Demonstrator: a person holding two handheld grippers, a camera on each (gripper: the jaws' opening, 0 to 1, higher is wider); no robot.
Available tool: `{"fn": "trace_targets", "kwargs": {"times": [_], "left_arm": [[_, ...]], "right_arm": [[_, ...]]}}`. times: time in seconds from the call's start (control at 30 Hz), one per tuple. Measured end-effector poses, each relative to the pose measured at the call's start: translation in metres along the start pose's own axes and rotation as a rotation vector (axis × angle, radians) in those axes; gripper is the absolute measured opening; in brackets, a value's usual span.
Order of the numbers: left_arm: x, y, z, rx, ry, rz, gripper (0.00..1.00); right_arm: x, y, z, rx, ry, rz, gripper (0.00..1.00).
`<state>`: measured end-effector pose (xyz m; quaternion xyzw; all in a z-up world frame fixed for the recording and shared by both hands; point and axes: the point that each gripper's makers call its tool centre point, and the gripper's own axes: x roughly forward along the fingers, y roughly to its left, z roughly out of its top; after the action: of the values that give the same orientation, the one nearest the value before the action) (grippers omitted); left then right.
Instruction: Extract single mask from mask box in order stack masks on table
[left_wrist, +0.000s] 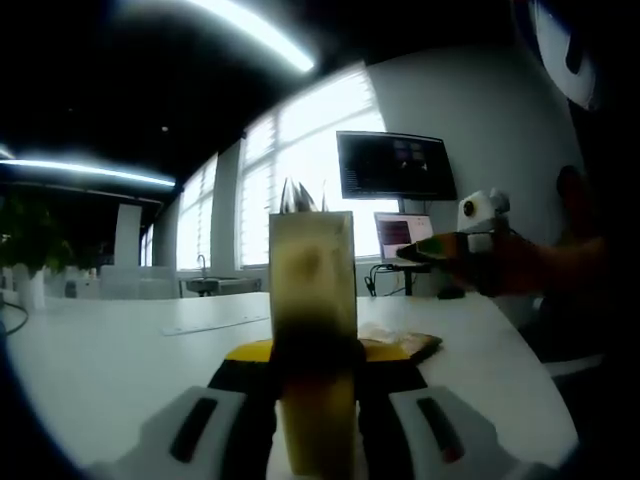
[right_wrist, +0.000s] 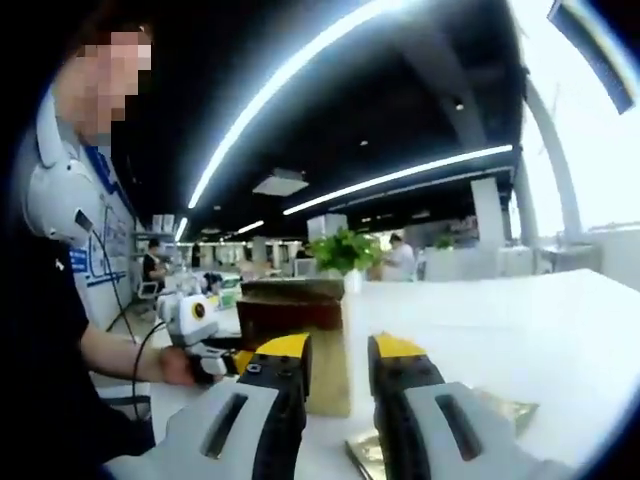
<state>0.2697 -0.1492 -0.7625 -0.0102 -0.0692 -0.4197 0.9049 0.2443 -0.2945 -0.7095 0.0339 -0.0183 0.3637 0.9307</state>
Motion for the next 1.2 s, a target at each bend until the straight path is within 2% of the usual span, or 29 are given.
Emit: {"fn": "trace_targets", "kwargs": {"times": [0.17, 0.4, 0.73, 0.87, 1.2], "left_arm": [[0.0, 0.0, 0.0, 0.0, 0.0, 0.0, 0.32], [0.0, 0.0, 0.0, 0.005, 0.001, 0.003, 0.32], [-0.001, -0.001, 0.0, 0.004, 0.001, 0.002, 0.33], [-0.001, 0.0, 0.0, 0.004, 0.0, 0.0, 0.33], [0.0, 0.0, 0.0, 0.006, 0.0, 0.0, 0.33]], "right_arm": [[0.0, -0.004, 0.007, 0.0, -0.009, -0.002, 0.2], [0.001, -0.007, 0.007, -0.004, -0.009, -0.009, 0.19], [-0.003, 0.001, 0.011, -0.019, -0.004, -0.01, 0.19], [-0.005, 0.004, 0.014, -0.035, 0.004, -0.013, 0.19], [0.005, 0.017, 0.029, -0.122, 0.031, 0.032, 0.17]]}}
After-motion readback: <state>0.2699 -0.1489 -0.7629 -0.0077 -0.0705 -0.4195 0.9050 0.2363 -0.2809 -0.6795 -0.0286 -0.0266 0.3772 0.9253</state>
